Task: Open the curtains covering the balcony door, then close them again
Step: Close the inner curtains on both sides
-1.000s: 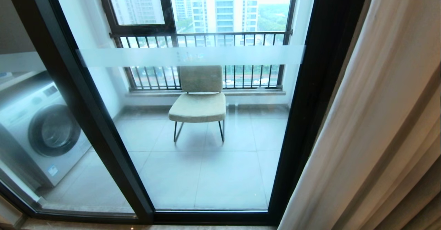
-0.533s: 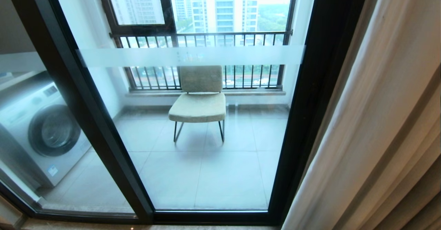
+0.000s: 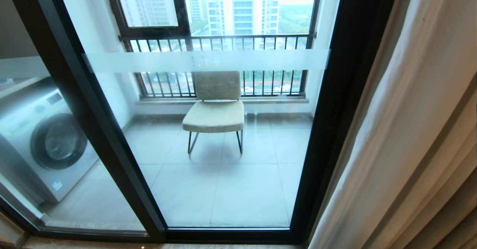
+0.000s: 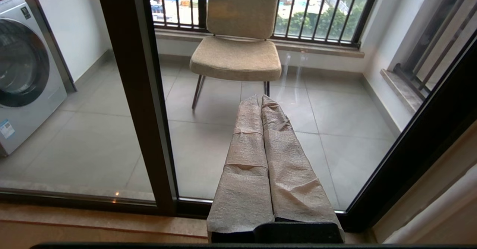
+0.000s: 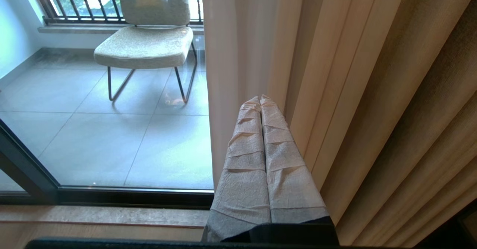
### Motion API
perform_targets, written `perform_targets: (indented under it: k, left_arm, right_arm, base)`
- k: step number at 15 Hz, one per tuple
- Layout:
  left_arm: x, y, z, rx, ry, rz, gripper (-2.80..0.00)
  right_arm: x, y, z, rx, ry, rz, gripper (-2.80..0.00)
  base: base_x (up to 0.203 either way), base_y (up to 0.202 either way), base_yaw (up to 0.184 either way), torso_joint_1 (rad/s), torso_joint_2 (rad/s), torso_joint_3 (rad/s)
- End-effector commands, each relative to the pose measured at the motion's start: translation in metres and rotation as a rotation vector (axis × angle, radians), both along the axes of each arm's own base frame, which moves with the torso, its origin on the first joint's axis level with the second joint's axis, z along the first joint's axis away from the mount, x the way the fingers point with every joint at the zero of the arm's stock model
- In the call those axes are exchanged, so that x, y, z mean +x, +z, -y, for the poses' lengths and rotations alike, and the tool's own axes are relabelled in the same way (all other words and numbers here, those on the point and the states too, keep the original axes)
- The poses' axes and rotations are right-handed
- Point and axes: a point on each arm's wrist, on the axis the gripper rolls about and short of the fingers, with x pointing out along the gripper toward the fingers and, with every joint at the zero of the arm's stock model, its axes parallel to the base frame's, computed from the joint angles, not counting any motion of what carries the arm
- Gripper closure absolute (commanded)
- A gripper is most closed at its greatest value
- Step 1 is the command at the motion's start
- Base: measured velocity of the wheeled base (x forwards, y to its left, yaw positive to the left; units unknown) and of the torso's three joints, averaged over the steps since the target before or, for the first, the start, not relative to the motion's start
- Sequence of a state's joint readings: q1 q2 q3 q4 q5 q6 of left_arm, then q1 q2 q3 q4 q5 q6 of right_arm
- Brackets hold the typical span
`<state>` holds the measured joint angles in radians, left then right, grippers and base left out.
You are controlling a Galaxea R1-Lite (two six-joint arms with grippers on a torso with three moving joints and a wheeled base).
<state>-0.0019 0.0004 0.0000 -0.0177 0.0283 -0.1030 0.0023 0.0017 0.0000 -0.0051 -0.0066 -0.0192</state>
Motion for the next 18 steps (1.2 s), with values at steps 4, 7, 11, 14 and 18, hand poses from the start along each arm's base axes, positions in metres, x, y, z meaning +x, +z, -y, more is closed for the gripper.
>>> perform_targets:
  k: [4,7,11,14,18]
  left_arm:
    - [0.0000,0.0001,0.0000,-0.001,0.000,0.001,0.00]
    - [0.0000,0.0001,0.0000,-0.001,0.000,0.001,0.00]
    - [0.0000,0.0001,0.0000,-0.001,0.000,0.001,0.00]
    - [0.0000,0.0001,0.0000,-0.001,0.000,0.001,0.00]
    - [0.0000,0.0001,0.0000,-0.001,0.000,0.001,0.00]
  right_arm:
    - [0.0000,0.0001,0.0000,0.008,0.000,0.001,0.00]
    - [0.0000,0.0001,-0.0001,0.011,0.001,0.001,0.00]
    - [-0.0001,-0.0001,-0.0001,0.001,0.001,0.001,0.00]
    - [0.0000,0.0001,-0.0001,0.015,0.000,0.001,0.00]
    - [0.0000,0.0001,-0.0001,0.017,0.000,0.001,0.00]
  base:
    - [0.000,0.000,0.000,0.000,0.00,0.000]
    - [0.000,0.000,0.000,0.000,0.00,0.000]
    - [0.000,0.000,0.000,0.000,0.00,0.000]
    - [0.000,0.000,0.000,0.000,0.00,0.000]
    - [0.000,0.000,0.000,0.000,0.00,0.000]
